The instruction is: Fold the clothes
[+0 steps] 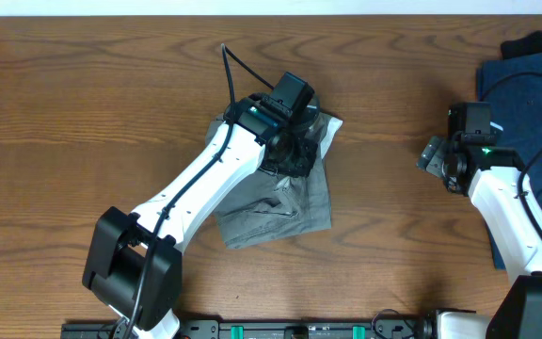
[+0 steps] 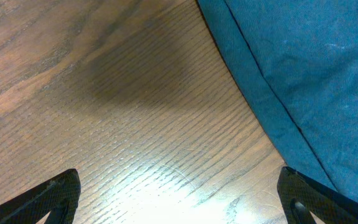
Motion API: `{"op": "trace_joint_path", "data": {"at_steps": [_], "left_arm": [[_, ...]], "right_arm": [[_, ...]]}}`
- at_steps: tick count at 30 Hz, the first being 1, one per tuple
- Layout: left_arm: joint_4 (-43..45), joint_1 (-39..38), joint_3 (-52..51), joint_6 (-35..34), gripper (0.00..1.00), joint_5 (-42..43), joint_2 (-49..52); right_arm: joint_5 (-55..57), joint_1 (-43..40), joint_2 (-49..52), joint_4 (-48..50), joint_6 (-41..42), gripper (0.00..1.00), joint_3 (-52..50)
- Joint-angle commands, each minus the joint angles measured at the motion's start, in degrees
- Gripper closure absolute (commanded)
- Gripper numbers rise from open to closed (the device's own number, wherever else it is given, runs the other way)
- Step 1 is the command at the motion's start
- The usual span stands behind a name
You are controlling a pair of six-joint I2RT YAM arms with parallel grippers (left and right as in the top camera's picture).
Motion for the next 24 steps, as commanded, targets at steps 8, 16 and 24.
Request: {"op": "trace_joint_path", "data": {"at_steps": [8, 16, 24], "left_arm": [[0.96, -0.22, 0.02, -0.37, 0.94, 1.20, 2.56], [0.90, -0.04, 0.22, -0.35, 0.30, 1.22, 2.49], [0.72, 1.46, 0.37, -0.33, 0.38, 0.79, -1.84]], "right_arm": [[0.96, -0.15, -0.37, -0.07, -0.42, 0.01, 0.79], [0.96, -0.15, -0.37, -0.07, -0.42, 0.01, 0.79], [0.96, -0.15, -0.37, -0.07, -0.42, 0.01, 0.79]]}}
